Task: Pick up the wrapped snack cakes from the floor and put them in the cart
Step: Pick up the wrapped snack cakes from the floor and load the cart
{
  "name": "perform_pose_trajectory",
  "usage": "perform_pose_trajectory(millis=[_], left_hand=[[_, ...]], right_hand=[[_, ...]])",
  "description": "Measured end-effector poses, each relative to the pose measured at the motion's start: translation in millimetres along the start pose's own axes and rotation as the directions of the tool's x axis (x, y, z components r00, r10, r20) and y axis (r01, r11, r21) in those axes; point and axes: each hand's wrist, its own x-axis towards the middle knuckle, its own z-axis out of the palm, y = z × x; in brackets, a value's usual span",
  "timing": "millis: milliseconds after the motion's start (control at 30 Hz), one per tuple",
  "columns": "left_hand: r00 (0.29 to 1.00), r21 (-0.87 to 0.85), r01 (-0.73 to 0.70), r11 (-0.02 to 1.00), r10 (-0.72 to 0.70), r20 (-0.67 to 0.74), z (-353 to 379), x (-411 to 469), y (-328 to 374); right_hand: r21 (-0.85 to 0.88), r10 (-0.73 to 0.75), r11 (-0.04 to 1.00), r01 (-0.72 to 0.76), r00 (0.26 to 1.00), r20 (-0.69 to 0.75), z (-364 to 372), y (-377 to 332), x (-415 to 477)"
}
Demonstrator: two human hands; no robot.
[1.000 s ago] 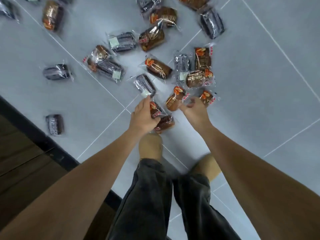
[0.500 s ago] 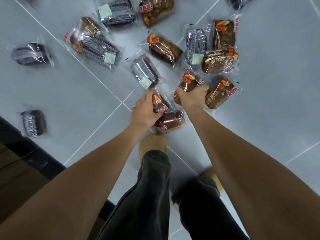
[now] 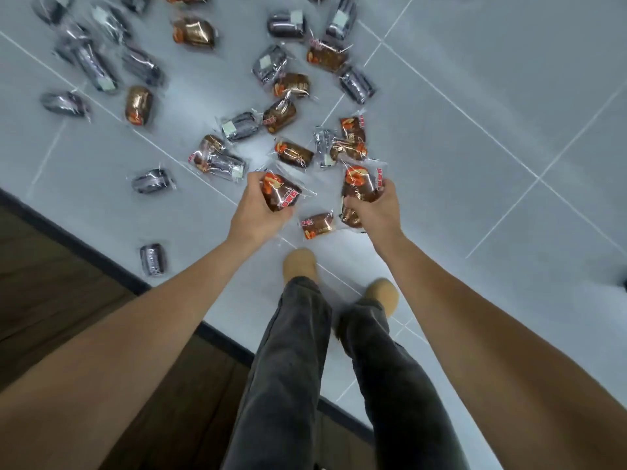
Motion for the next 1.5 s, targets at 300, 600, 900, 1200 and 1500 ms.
perform_pose_trajectory(millis=[300,600,900,1200,1500], left_hand=[[0.981,0.065,-0.183,0.981,0.178,0.082,-61,-146,191],[0.865,0.066,-0.467,0.882,0.440,0.242,-20,-260,350],[0.707,0.102,-0.657,0.747,0.562,0.429,123,-374,453],[0.580,0.086,-0.734,0.674,0.556,0.596,327,-515,505],[0.460,0.010,-0.763,0.646,0.533,0.710,471,-608,513]], right_hand=[[0.195,-0.121,0.970,0.143,0.985,-0.123,-136,-111,-187],[0.346,-0.181,0.890,0.297,0.926,-0.331,-281,-129,-312],[0.375,-0.114,0.830,0.414,0.783,-0.612,-460,-58,-400],[0.429,0.040,0.780,0.455,0.649,-0.760,-636,67,-467],[0.465,0.155,0.751,0.469,0.559,-0.814,-749,162,-497]])
